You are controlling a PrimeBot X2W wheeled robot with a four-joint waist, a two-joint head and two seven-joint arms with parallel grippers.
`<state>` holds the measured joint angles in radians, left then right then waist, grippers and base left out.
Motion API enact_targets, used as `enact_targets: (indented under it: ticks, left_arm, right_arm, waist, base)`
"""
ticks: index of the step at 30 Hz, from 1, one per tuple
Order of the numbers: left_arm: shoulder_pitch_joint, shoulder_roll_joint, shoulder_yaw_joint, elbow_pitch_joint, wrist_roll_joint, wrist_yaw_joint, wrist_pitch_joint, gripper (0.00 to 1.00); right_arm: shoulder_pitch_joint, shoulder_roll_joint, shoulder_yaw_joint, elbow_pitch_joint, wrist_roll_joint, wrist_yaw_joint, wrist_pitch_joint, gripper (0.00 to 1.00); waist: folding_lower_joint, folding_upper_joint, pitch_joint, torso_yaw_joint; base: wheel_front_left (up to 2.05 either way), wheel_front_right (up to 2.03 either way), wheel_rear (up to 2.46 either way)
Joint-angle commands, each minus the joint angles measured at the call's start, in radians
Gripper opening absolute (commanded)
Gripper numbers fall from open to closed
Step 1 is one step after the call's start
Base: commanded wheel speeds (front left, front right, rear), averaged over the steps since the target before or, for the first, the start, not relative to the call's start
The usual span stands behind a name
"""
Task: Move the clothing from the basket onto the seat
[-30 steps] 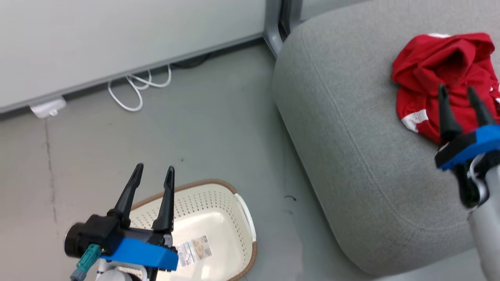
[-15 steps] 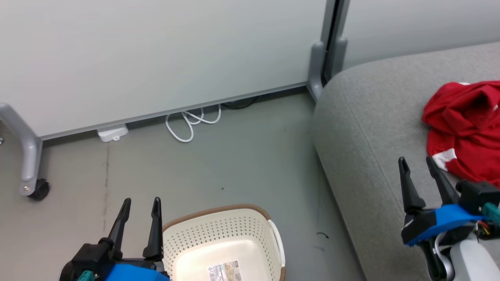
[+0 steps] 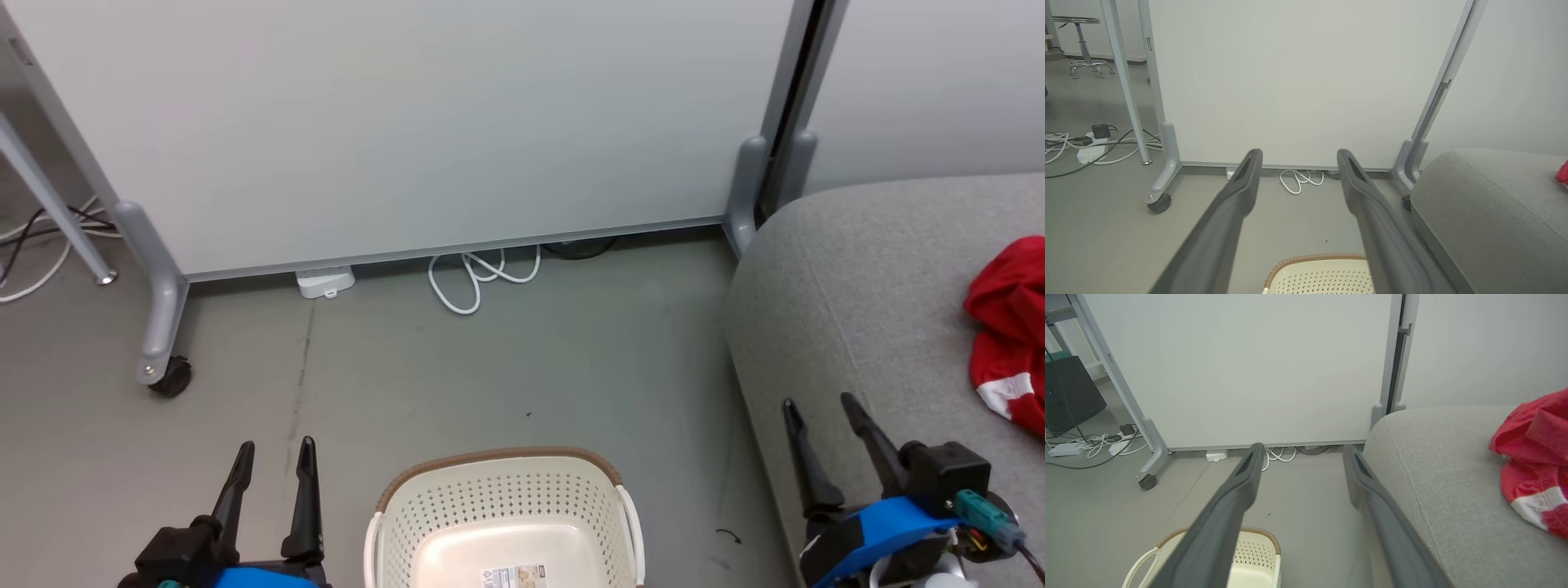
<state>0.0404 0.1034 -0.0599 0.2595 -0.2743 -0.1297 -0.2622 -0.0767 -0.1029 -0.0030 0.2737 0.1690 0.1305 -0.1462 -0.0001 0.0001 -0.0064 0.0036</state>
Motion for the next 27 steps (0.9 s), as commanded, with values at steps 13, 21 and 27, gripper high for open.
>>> enact_targets:
  ticks: [13,21,27]
  left_arm:
    - [0.022,-0.011,0.014,0.014,0.015,-0.001,-0.004,1.00]
    - [0.032,-0.017,0.017,0.010,0.015,-0.001,-0.004,1.00]
    - [0.035,-0.019,0.016,0.004,0.017,-0.001,-0.004,1.00]
  right_arm:
    - [0.033,0.027,0.030,-0.039,-0.001,0.001,0.027,1.00]
    - [0.040,0.034,0.023,-0.041,0.001,0.001,0.031,1.00]
    - [0.040,0.039,0.022,-0.038,0.012,0.001,0.036,1.00]
  waist:
    - [0.0001,-0.0001,-0.012,0.051]
    - [0.0001,-0.0001,-0.013,0.055]
    - [0.0001,-0.0001,-0.012,0.051]
  base:
    - [0.00,0.00,0.00]
    - [0.00,0.00,0.00]
    - [0.00,0.00,0.00]
